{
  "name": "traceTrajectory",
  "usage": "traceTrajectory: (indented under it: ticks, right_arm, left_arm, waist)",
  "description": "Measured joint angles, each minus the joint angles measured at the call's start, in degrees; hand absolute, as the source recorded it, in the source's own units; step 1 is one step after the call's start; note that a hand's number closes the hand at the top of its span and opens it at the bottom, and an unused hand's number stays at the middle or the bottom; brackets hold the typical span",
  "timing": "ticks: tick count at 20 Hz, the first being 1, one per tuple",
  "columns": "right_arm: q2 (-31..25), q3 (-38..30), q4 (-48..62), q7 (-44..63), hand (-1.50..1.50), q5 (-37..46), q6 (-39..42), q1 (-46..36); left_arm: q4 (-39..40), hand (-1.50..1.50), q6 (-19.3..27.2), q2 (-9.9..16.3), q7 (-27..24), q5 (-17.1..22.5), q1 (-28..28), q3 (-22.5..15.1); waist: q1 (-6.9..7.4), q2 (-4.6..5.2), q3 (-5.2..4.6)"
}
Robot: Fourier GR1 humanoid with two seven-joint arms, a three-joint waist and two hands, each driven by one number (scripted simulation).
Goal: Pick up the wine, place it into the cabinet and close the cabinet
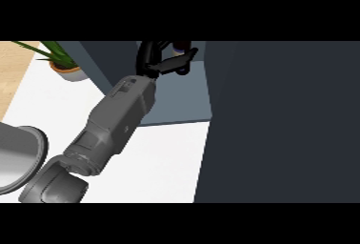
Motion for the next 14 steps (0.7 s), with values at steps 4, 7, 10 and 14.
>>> traceTrajectory:
  ticks: [4,7,10,14]
  right_arm:
    - [-0.4,-0.4,-0.2,0.7,-1.5,0.1,-0.4,0.6]
    - [-0.8,-1.0,-0.5,0.8,-1.5,0.0,-0.6,1.4]
    - [-0.8,-1.5,-0.5,0.9,-1.5,0.0,-0.6,1.4]
    - [-0.6,-1.2,-0.6,0.8,-1.5,0.2,-1.4,2.2]
  left_arm:
    - [-0.8,-1.5,-1.3,-0.9,0.9,0.2,-0.1,0.1]
    - [-1.7,-1.5,-1.9,-1.2,0.7,0.4,1.1,-0.3]
    - [-3.3,-1.5,-1.9,-1.4,1.2,1.2,1.9,-1.1]
    - [-6.7,-1.5,-3.1,-1.5,3.1,2.6,3.8,-2.6]
  waist:
    - [1.06,-0.44,0.03]
    - [1.39,-0.7,0.04]
    - [1.74,-0.9,0.05]
    - [2.44,-1.36,0.05]
